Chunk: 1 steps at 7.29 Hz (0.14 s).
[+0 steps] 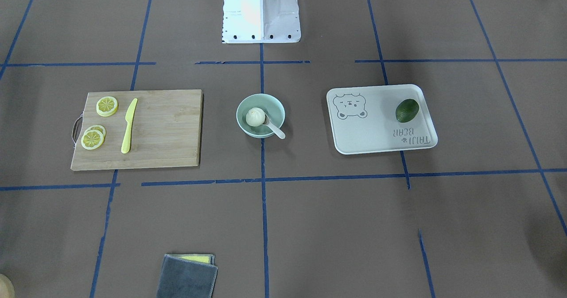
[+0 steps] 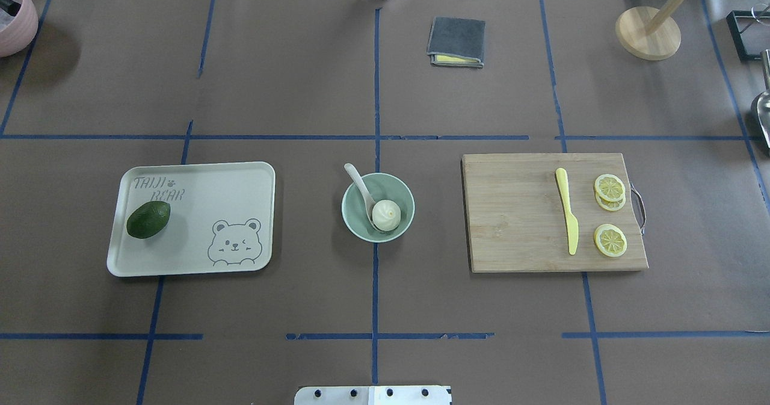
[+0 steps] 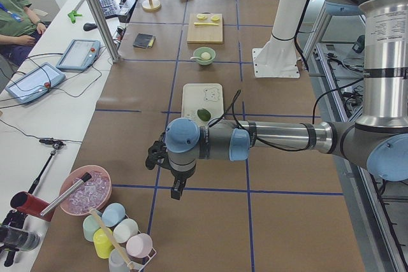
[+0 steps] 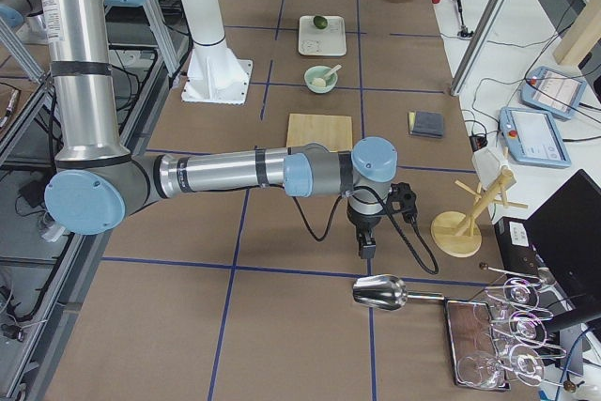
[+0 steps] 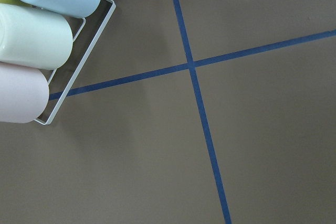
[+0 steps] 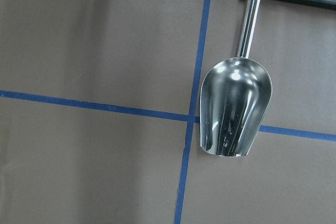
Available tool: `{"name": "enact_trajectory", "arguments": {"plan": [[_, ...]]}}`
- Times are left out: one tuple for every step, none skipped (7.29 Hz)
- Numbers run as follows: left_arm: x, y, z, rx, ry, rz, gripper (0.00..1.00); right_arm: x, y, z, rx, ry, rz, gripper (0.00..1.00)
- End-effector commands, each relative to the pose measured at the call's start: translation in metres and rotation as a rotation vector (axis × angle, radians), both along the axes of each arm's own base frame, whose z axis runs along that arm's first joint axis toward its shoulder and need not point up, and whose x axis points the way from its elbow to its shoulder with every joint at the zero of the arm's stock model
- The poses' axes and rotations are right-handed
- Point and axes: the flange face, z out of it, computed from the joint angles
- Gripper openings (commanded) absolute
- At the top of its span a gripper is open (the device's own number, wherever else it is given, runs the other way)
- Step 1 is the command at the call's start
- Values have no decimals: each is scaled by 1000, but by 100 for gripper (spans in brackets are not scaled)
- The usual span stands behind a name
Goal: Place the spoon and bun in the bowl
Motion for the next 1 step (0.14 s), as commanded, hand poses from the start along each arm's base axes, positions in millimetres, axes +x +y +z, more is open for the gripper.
{"name": "enact_trajectory", "arguments": {"plan": [[-1, 0, 1, -2, 0, -1, 100, 0, 1, 1, -2, -1, 0, 100]]}}
